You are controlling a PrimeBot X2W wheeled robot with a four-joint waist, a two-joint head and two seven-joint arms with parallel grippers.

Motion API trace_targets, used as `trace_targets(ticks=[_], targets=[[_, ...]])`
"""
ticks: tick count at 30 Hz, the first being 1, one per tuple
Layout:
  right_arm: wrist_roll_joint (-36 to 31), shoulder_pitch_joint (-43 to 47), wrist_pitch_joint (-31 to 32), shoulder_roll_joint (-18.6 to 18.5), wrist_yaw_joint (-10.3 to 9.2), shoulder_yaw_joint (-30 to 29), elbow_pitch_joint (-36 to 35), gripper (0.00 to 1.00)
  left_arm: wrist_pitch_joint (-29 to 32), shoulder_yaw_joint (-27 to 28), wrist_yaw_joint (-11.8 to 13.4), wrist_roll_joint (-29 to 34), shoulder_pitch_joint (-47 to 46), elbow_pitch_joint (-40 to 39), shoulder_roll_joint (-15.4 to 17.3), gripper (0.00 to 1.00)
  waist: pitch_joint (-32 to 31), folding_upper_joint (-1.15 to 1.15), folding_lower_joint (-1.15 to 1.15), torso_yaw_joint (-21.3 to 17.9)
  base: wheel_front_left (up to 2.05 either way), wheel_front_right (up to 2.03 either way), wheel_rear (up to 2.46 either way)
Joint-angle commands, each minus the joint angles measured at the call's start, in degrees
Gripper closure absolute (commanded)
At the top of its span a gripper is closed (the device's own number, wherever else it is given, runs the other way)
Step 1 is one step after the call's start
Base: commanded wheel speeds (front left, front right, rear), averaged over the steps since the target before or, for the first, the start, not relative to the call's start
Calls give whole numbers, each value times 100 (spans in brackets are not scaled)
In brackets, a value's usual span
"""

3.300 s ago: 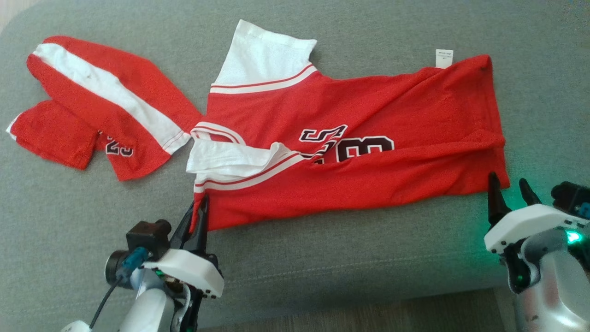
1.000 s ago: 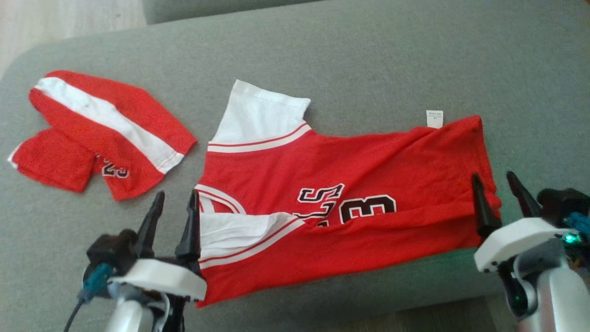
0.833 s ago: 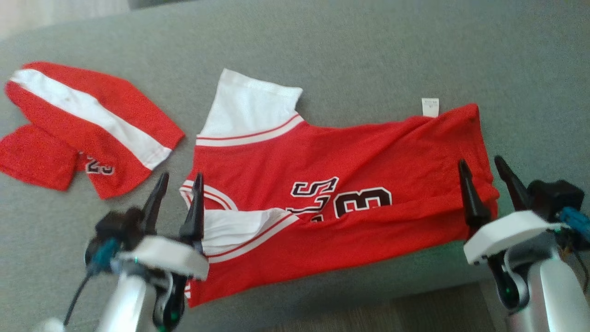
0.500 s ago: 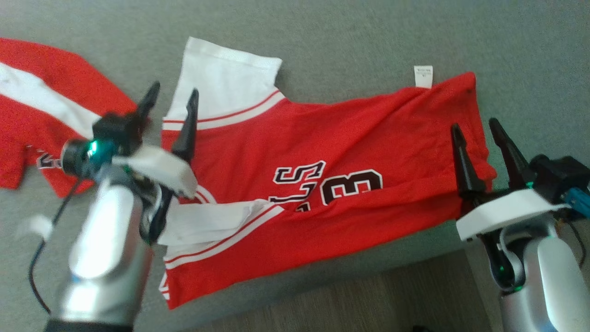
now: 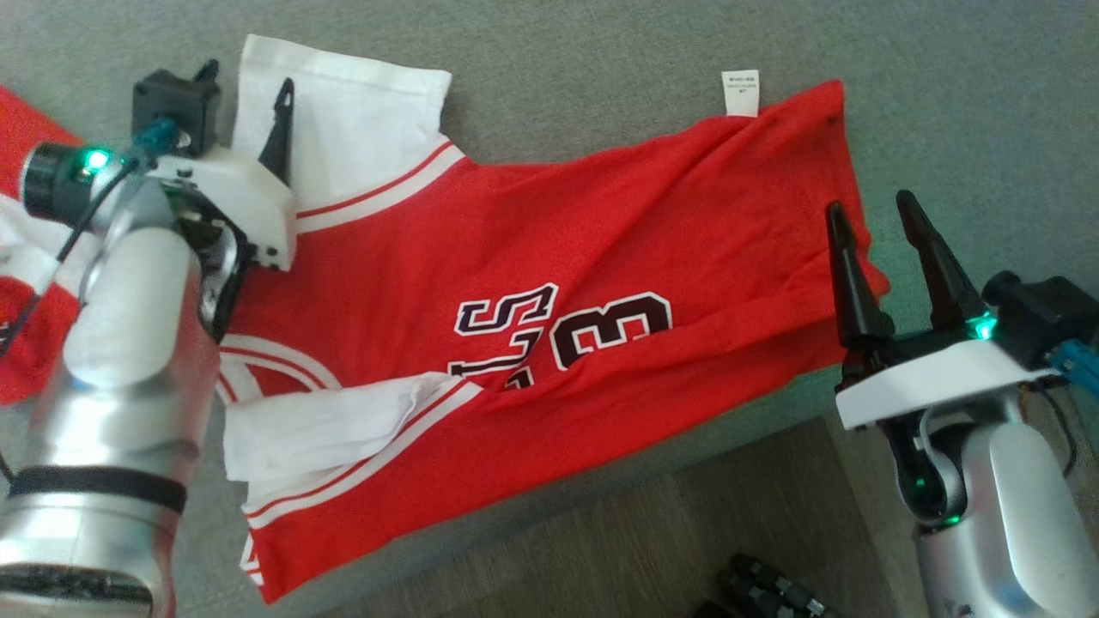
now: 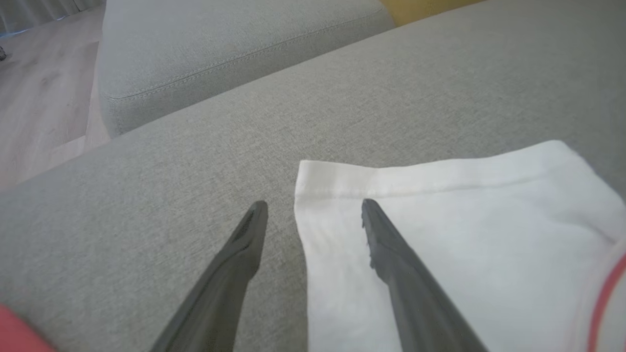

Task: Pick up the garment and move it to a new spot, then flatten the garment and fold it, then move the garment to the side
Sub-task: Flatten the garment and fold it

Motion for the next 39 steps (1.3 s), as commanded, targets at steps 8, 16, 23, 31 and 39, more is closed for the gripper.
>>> trace_targets(ticks=[8, 16, 23, 31, 39], targets=[[92, -214, -145, -60, -2, 139, -73, 0, -83, -83, -56, 142, -787, 637, 264, 0, 127, 0, -1, -118, 0, 0, 0], [6, -246, -131, -60, -2, 70, -59, 0, -424, -193, -186, -3, -983, 1243, 105, 100, 118, 0, -1, 20, 0, 0, 0], [79, -316, -51, -60, -2, -47, -83, 0, -828, -96, -287, -362, -862, 1032, -76, 100, -25, 0, -1, 311, 0, 0, 0], [-23, -585, 289, -60, -2, -364, 89, 0, -887, 182, -241, -604, -163, -632, -263, 100, -218, 0, -1, 765, 0, 0, 0], [-344, -1094, 801, -60, -2, -873, 778, 0, -888, 148, -264, -606, 844, -2224, -443, 100, -329, 0, -1, 1281, 0, 0, 0]])
